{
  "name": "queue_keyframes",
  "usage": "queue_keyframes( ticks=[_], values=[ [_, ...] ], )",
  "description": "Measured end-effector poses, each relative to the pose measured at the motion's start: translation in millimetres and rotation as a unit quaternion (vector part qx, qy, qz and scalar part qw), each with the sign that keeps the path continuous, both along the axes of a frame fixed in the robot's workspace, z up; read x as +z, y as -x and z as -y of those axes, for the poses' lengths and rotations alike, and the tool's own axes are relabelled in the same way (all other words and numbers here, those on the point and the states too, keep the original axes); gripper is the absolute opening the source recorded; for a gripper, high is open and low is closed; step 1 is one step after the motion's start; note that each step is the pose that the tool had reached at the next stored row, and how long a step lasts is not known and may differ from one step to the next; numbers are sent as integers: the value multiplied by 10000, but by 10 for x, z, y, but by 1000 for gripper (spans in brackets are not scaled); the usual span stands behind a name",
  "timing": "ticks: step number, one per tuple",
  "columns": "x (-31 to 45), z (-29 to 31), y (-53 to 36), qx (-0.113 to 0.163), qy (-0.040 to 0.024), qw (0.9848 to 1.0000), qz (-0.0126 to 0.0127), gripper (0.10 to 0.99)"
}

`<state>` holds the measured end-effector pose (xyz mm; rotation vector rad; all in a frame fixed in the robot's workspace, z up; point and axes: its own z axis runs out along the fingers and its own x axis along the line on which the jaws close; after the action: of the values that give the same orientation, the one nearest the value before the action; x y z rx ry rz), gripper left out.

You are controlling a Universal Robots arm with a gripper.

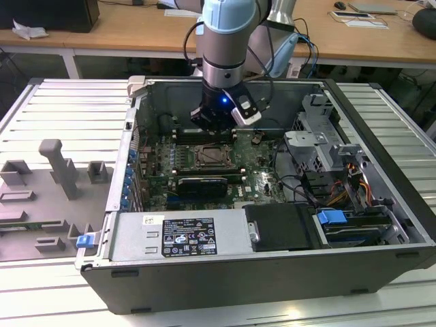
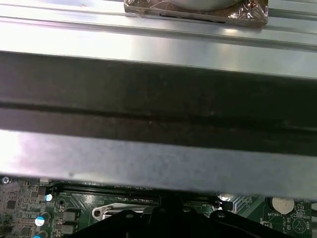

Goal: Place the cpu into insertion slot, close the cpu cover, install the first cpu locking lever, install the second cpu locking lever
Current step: 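Install the first cpu locking lever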

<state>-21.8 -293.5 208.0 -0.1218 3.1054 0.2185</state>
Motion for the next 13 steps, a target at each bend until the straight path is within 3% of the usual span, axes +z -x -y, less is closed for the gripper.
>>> queue_keyframes(
  ticks=[13],
  values=[
    [-48,1,-29,-7,65,10000,-1,106]
  ],
)
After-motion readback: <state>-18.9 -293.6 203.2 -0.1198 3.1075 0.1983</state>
